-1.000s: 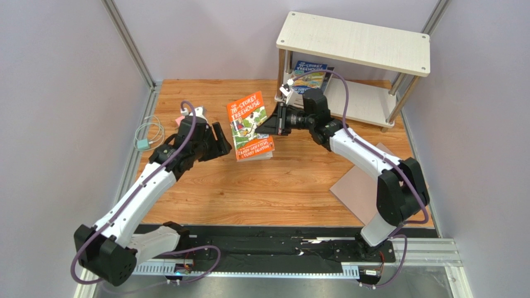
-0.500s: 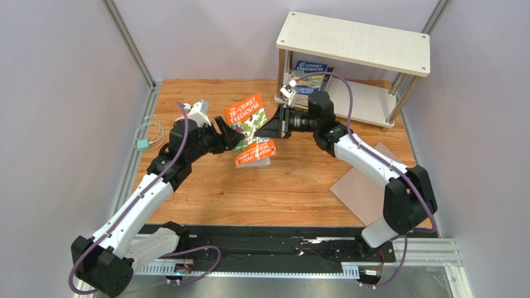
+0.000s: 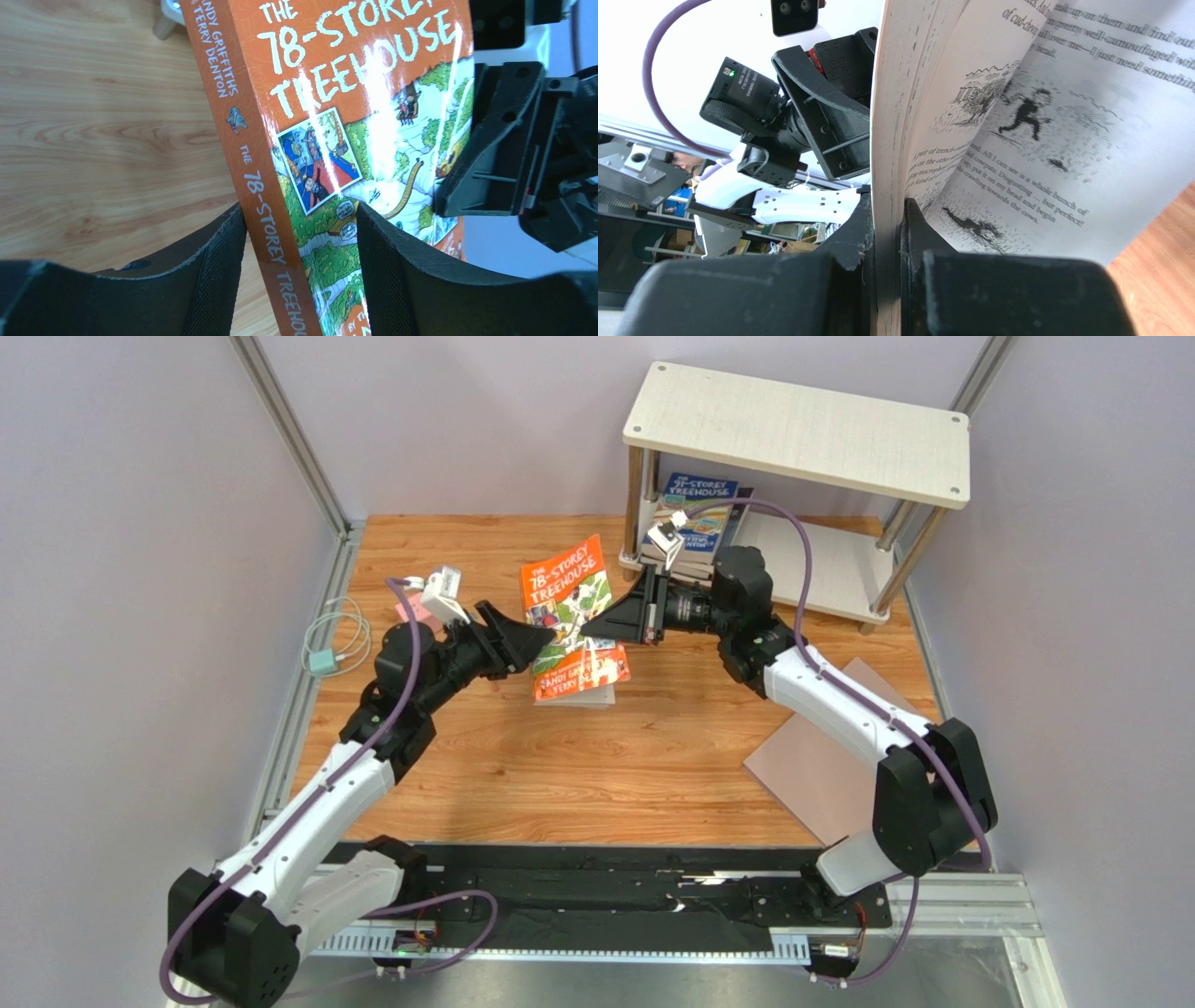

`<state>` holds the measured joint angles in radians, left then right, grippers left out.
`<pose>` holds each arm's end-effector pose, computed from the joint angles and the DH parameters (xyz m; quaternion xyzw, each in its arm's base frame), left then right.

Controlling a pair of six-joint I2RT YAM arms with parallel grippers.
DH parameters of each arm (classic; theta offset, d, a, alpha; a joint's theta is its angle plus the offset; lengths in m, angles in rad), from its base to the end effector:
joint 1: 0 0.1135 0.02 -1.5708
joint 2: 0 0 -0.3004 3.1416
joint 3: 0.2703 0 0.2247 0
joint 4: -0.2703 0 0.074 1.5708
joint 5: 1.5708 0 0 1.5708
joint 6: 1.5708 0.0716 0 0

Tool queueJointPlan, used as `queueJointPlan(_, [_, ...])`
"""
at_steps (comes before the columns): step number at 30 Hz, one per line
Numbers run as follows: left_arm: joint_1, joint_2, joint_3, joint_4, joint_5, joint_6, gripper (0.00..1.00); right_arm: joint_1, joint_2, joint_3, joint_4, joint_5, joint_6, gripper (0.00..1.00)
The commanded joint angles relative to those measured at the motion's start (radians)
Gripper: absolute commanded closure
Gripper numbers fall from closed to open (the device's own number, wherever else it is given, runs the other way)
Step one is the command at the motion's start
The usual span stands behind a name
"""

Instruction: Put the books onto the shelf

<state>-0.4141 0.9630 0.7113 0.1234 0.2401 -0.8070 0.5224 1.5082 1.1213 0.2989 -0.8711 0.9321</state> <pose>0.1904 -0.1023 0.3459 -0.0680 0.7467 -0.4495 0.4856 0.2708 0.2191 0.3766 -0.1429 0.7126 0.6395 0.2505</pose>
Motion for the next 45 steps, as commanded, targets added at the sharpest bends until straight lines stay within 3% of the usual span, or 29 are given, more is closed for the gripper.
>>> queueJointPlan(1, [-0.011,-0.046,0.004,0.156,0.134,-0.004,0.36,0.024,-0.066,-0.023,0.195,-0.077,0.079,0.98])
queueJointPlan(10, [-0.011,-0.026,0.002,0.304,0.317,-0.033,0.35,0.027,-0.063,-0.069,0.258,-0.091,0.117,0.98])
queueJointPlan(13, [-0.011,0.014,0.022,0.341,0.35,-0.055,0.49,0.033,-0.049,-0.066,0.255,-0.1,0.119,0.96])
queueJointPlan(14, [-0.011,0.028,0.039,0.34,0.358,-0.055,0.73,0.031,-0.049,-0.064,0.241,-0.097,0.093,0.92])
queueJointPlan(15, [-0.011,0.032,0.046,0.337,0.36,-0.055,0.85,0.033,-0.049,-0.061,0.174,-0.091,0.068,0.87])
queueJointPlan(16, [-0.011,0.034,0.056,0.303,0.357,-0.046,0.93,0.033,-0.058,-0.057,0.122,-0.063,0.032,0.82])
queueJointPlan(17, [-0.011,0.031,0.075,0.282,0.346,-0.037,1.0,0.033,-0.063,-0.043,-0.006,-0.042,-0.051,0.57])
queueJointPlan(18, [-0.011,0.025,0.085,0.26,0.346,-0.026,1.0,0.033,-0.074,-0.04,-0.058,-0.016,-0.094,0.47])
queueJointPlan(19, [-0.011,0.02,0.092,0.231,0.341,-0.015,1.0,0.031,-0.092,-0.04,-0.098,0.03,-0.126,0.3])
queueJointPlan(22, [-0.011,0.002,0.114,0.184,0.327,0.012,1.0,0.024,-0.123,-0.054,-0.207,0.108,-0.208,0.0])
queueJointPlan(31, [-0.011,0.017,0.14,0.263,0.375,-0.017,1.0,-0.004,-0.163,-0.193,-0.084,0.077,-0.164,0.0])
queueJointPlan(41, [-0.015,0.085,0.136,0.364,0.406,-0.073,1.0,-0.004,-0.174,-0.365,0.345,0.072,0.045,0.01])
queueJointPlan(44, [-0.015,0.091,0.119,0.38,0.378,-0.061,1.0,-0.001,-0.152,-0.362,0.442,0.028,0.102,0.09])
queueJointPlan(45, [-0.015,0.091,0.116,0.378,0.366,-0.055,1.0,0.004,-0.146,-0.354,0.463,0.012,0.143,0.2])
